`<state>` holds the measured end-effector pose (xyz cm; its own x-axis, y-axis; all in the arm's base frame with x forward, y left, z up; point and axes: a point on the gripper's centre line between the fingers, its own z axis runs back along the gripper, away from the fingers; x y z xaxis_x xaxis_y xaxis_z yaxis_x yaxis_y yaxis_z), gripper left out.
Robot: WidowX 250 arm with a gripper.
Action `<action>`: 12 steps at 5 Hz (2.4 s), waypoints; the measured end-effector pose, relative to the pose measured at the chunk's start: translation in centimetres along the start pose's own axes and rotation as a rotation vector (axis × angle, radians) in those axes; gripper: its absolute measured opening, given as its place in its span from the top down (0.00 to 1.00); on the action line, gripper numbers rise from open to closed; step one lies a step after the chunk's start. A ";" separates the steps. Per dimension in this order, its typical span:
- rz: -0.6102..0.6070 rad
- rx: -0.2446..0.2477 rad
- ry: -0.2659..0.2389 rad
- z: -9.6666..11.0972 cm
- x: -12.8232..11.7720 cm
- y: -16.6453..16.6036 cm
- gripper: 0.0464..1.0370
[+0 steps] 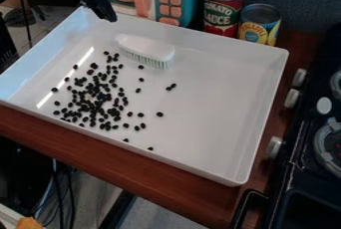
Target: Sweep into pile
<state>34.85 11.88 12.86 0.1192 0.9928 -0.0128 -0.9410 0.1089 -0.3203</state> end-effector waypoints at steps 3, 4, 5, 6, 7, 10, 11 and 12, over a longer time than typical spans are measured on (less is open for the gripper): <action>0.136 0.017 -0.044 -5.9 -2.6 -1.7 0.04; 0.176 0.041 -0.075 -7.9 -2.8 -2.4 0.04; 0.203 0.050 -0.106 -8.8 -2.2 -2.9 0.04; 0.218 0.055 -0.128 -9.3 -1.8 -3.0 0.04; 0.243 0.073 -0.140 -9.3 -1.5 -2.8 0.04; 0.368 0.188 -0.190 -9.9 -0.2 -1.3 0.06; 0.405 0.190 -0.176 -10.9 0.8 -1.3 0.32; 0.425 0.177 -0.192 -10.9 1.4 -1.4 0.33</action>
<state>39.76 12.61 2.94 -0.3316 0.9406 0.0727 -0.9349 -0.3173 -0.1591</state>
